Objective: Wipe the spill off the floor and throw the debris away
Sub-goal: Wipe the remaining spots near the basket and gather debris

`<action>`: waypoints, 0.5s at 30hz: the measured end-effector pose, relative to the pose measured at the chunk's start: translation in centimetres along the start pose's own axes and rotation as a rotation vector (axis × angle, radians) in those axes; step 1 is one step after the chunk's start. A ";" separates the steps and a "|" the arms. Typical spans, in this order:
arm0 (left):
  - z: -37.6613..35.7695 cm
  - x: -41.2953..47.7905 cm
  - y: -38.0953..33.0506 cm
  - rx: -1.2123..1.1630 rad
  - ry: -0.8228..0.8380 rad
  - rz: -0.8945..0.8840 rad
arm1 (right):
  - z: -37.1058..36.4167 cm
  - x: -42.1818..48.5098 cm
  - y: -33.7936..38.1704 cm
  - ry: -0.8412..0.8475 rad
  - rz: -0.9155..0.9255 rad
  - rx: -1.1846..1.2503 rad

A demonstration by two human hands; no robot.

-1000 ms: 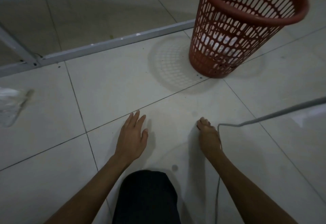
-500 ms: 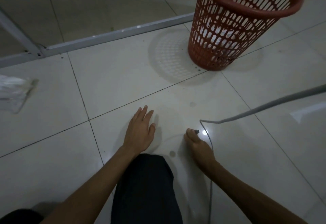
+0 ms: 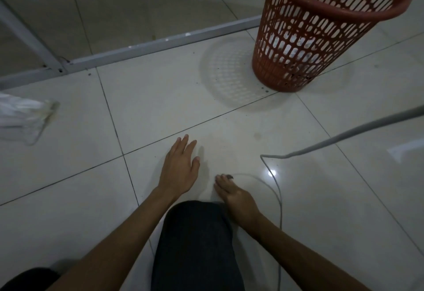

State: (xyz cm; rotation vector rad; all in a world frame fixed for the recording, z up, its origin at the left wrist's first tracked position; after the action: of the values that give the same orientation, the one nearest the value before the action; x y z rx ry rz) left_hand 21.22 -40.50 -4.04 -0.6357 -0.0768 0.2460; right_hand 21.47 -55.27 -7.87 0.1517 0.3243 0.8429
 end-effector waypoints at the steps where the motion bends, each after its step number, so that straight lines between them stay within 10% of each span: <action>1: 0.1 0.1 0.2 0.004 -0.002 0.000 | 0.6 1.5 0.3 -0.029 -0.012 0.013; 15: 1.8 0.5 2.2 0.040 -0.029 0.010 | 4.8 10.4 -14.4 -0.052 -0.686 0.123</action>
State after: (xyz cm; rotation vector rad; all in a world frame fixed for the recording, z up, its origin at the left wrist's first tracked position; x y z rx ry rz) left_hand 20.96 -37.59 -3.92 -0.5927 -0.0961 0.2658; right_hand 39.78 -56.92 -9.39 0.1623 0.3496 0.1397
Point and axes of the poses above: each hand's wrist, its own x-axis towards the middle knuckle, its own z-axis out of the back of the hand, y = z × x, the point moved 9 cm from there along x, towards the middle knuckle, and after that the axes turned 12 degrees about -z, right-handed, at the moved point
